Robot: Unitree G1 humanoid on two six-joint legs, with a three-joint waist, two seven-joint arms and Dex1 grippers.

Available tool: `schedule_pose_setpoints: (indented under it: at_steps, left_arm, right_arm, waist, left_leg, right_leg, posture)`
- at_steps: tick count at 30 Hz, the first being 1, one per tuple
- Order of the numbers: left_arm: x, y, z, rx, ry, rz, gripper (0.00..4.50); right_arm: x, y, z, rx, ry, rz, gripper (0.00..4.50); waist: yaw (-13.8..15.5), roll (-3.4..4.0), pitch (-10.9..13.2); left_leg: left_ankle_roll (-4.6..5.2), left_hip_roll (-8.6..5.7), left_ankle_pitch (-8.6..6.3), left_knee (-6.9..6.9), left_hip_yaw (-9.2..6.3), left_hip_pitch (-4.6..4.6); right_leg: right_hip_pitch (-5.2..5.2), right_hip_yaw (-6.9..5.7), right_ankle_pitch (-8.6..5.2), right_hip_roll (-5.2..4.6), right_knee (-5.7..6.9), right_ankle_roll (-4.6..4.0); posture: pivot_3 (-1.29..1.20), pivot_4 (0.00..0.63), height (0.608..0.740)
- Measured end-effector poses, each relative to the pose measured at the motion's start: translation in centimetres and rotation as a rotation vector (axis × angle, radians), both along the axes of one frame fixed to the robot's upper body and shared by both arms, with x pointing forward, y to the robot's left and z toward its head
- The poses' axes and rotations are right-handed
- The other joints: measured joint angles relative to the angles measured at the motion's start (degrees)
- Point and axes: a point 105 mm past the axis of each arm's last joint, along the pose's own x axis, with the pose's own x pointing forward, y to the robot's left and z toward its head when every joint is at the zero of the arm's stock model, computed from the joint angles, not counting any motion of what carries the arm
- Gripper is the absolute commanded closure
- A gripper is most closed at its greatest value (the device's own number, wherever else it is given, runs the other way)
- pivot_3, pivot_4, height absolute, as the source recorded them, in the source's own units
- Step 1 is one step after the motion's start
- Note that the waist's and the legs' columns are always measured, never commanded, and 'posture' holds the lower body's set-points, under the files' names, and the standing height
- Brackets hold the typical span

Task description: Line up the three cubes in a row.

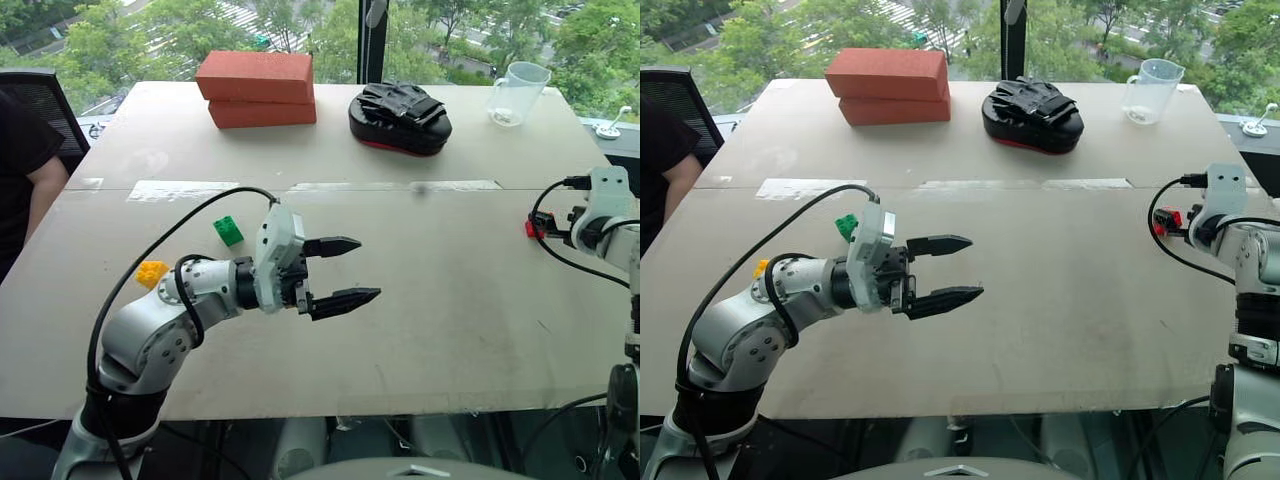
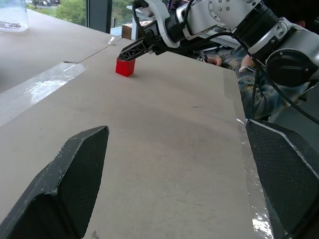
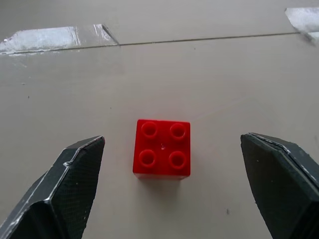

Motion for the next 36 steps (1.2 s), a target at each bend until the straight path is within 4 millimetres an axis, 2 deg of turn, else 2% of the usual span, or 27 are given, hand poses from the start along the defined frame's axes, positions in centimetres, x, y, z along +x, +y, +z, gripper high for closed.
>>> schedule_pose_setpoints:
  at_steps: [3,4,5,10,15,19,20,22,24,27,29,32,36]
  left_arm:
    - [0.1,0.2,-0.3,0.003,0.008,0.013,0.03]
    - [0.2,0.2,-0.4,0.005,0.005,0.016,0.0]
    - [0.2,0.2,-0.3,0.003,0.003,0.017,0.0]
    - [0.2,0.2,-0.4,-0.001,-0.002,0.023,0.0]
    - [0.2,0.2,-0.6,0.001,0.001,0.027,0.0]
    - [0.3,0.4,-0.7,-0.001,0.009,0.037,0.0]
    - [0.4,0.5,-0.7,-0.003,0.01,0.046,0.0]
    - [0.8,1.6,-1.4,0.016,-0.011,0.099,0.0]
    - [0.8,3.5,-3.0,0.087,0.036,0.134,0.0]
    - [0.4,4.5,-3.4,0.121,0.036,0.119,0.0]
    - [0.1,5.2,-3.6,0.15,0.03,0.111,0.0]
    - [-0.1,5.4,-3.9,0.158,0.041,0.109,0.0]
    - [-0.4,5.8,-4.3,0.159,0.058,0.128,0.0]
  right_arm:
    - [0.4,0.1,-0.5,0.0,0.013,0.007,0.0]
    - [0.7,0.2,-0.8,0.006,0.021,0.011,0.5]
    - [0.8,0.2,-1.0,0.01,0.031,0.015,0.79]
    - [1.5,0.2,-2.0,0.0,0.065,0.03,3.13]
    - [1.6,0.3,-2.0,-0.011,0.067,0.053,3.18]
    - [1.0,1.3,-1.3,-0.051,0.061,0.194,3.18]
    - [0.8,2.2,-0.9,-0.056,0.04,0.264,3.18]
    - [-1.0,6.8,0.5,-0.127,-0.033,0.596,3.18]
    - [-3.7,13.8,1.6,-0.195,-0.088,1.004,3.18]
    - [-5.3,18.5,1.3,-0.233,-0.095,1.248,3.18]
    - [-5.3,20.4,0.5,-0.268,-0.08,1.323,3.18]
    - [-4.9,21.6,0.0,-0.287,-0.061,1.366,3.18]
    - [-4.4,22.0,-0.3,-0.306,-0.041,1.388,3.18]
  waist:
    - [0.1,0.0,0.0]
    - [0.1,0.0,0.0]
    - [0.0,0.0,0.0]
    - [0.0,0.0,0.0]
    - [0.0,0.0,0.0]
    - [0.1,0.01,0.0]
    - [0.1,0.01,0.0]
    - [-0.2,0.09,0.0]
    - [-1.4,0.11,0.0]
    - [-1.4,0.07,0.1]
    - [-1.1,0.07,0.1]
    - [-0.7,0.06,0.1]
    - [-0.4,0.05,0.1]
  left_leg:
    - [0.0,0.0,0.0,0.0,0.0,0.0]
    - [0.0,0.0,0.0,0.0,0.02,-0.01]
    - [0.0,0.0,0.0,0.0,0.04,-0.01]
    - [-0.01,0.0,0.0,0.0,0.03,0.0]
    - [-0.01,0.0,0.01,0.01,0.03,0.0]
    - [-0.01,0.01,0.0,0.01,0.0,0.0]
    - [-0.01,0.01,0.0,0.01,0.0,0.0]
    - [0.0,0.05,0.0,-0.02,0.0,0.05]
    - [-0.01,0.25,0.0,-0.02,-0.13,0.1]
    - [-0.01,0.34,0.0,-0.01,-0.19,0.11]
    - [-0.12,0.33,0.06,0.05,-0.18,0.1]
    - [-0.14,0.26,0.09,0.18,-0.17,0.03]
    - [-0.14,0.18,0.08,0.16,-0.08,0.03]
  right_leg:
    - [0.0,0.01,0.0,0.0,0.01,0.0]
    - [0.0,0.03,0.0,0.0,0.0,0.0]
    - [0.0,0.05,0.0,0.0,0.0,0.01]
    - [0.0,0.05,0.0,0.01,0.01,0.0]
    - [0.0,0.06,0.01,0.01,0.01,0.01]
    - [0.0,0.05,0.0,0.01,0.02,0.0]
    - [0.0,0.05,0.0,0.02,0.02,0.0]
    - [-0.01,0.11,0.0,0.07,0.02,0.01]
    - [-0.02,0.19,0.0,0.32,0.01,-0.01]
    - [-0.03,0.1,-0.02,0.41,0.02,-0.05]
    - [-0.02,0.15,-0.12,0.41,0.04,-0.28]
    - [-0.01,0.29,-0.1,0.4,0.04,-0.3]
    - [-0.02,0.54,0.01,0.43,0.06,-0.14]
  posture:
    - [0.0,0.15,0.74]
    - [0.0,0.15,0.74]
    - [0.0,0.15,0.74]
    - [0.0,0.15,0.74]
    - [0.0,0.15,0.74]
    - [0.0,0.15,0.74]
    - [0.0,0.15,0.74]
    - [0.0,0.15,0.74]
    - [0.0,0.15,0.74]
    - [0.0,0.15,0.74]
    - [0.0,0.15,0.74]
    - [0.0,0.15,0.74]
    - [0.0,0.15,0.74]
